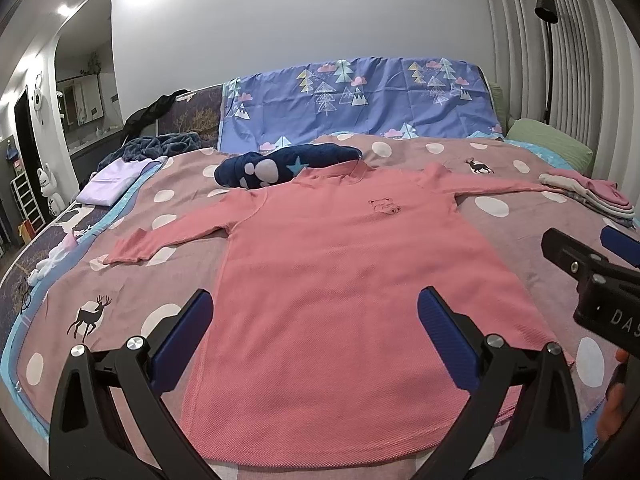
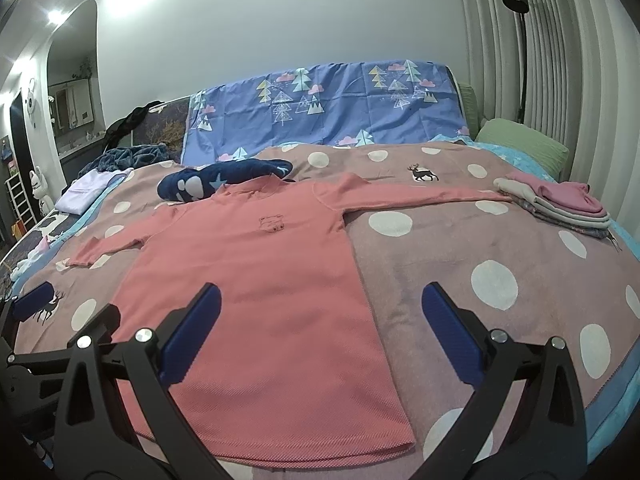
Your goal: Fold small clothes
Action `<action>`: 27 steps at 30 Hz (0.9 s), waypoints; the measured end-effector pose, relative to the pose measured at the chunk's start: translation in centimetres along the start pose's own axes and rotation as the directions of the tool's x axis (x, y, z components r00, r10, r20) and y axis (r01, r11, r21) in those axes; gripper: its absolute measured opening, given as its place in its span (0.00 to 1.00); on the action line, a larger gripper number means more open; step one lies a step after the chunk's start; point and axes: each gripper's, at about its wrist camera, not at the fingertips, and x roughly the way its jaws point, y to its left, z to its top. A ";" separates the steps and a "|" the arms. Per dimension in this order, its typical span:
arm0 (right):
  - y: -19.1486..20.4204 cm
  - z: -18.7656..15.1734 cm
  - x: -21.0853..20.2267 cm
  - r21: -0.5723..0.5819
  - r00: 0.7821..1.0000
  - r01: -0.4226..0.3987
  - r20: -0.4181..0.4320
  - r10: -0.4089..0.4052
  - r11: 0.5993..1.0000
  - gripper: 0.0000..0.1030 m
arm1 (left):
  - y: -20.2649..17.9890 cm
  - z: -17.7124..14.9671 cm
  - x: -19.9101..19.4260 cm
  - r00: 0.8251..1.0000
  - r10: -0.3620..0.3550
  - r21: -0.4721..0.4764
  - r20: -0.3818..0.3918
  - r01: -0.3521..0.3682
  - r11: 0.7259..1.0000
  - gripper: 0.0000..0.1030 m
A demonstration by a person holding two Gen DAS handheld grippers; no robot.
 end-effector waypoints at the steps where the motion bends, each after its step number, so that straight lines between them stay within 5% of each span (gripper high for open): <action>1: 0.0 -0.1 0.0 0.001 1.000 0.006 0.002 -0.006 1.000 0.98 | 0.2 -0.1 0.0 1.000 0.001 -0.003 0.001 -0.001 1.000 0.99; 27: 1.4 0.1 2.7 -0.018 0.999 -0.019 -0.050 0.018 1.000 0.98 | 2.3 -0.5 2.6 0.998 -0.054 -0.063 -0.029 0.052 0.997 0.99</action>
